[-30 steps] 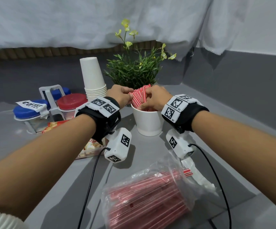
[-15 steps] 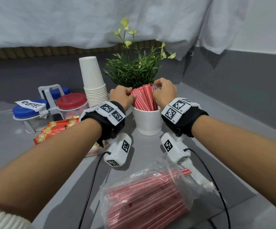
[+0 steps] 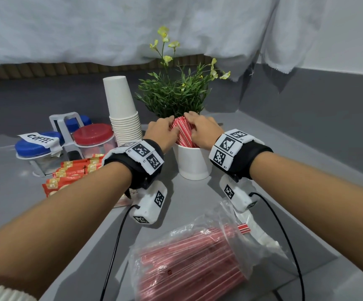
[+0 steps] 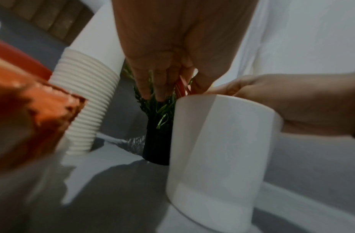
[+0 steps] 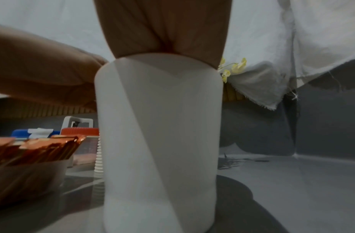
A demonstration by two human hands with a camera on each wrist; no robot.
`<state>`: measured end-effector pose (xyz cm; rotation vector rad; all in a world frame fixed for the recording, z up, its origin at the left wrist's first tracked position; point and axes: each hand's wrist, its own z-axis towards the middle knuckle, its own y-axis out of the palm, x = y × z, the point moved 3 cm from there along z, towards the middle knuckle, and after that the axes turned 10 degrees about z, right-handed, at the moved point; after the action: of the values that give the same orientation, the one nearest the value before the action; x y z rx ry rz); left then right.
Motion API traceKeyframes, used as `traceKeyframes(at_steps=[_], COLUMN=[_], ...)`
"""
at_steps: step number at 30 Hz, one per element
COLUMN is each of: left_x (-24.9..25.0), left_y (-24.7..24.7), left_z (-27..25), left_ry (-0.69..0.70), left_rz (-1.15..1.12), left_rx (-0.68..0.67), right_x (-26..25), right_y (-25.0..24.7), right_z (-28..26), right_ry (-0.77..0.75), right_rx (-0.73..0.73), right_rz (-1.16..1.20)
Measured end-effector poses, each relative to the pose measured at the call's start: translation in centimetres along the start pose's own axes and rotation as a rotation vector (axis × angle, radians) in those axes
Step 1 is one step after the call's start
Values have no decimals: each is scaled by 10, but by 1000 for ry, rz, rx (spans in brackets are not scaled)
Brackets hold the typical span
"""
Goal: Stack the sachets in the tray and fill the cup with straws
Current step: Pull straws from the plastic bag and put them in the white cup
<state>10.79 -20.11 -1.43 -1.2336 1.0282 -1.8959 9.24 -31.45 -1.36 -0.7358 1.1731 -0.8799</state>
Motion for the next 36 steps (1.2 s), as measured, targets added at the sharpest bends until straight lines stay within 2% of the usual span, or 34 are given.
traceKeyframes(at_steps=[3,6,12,16,20,30,36], left_x=[3,4,5,10,20,47,42], left_y=[1,0,-11,-30,-49,-51,-28], left_z=[-4,-4,-11,-26,-47,-125,-167], left_ry=[43,24,10,-24,3,44,-13], left_rz=[119,134,64,12,33,17,43], left_rx=[-94,-172,-130,-85,-80,-176,-327], right_x=[1,5,7,6,0,-1,13], right_y=[-2,-5,-15,-33,-48,-51,-20], right_z=[-3,-6,-17,-30,-52,-129,-165], right_ry=[-30,-10,39,70,79,150,309], right_rx=[39,60,109,195,223,174,113], right_rz=[58,176,292,328,329,429,454])
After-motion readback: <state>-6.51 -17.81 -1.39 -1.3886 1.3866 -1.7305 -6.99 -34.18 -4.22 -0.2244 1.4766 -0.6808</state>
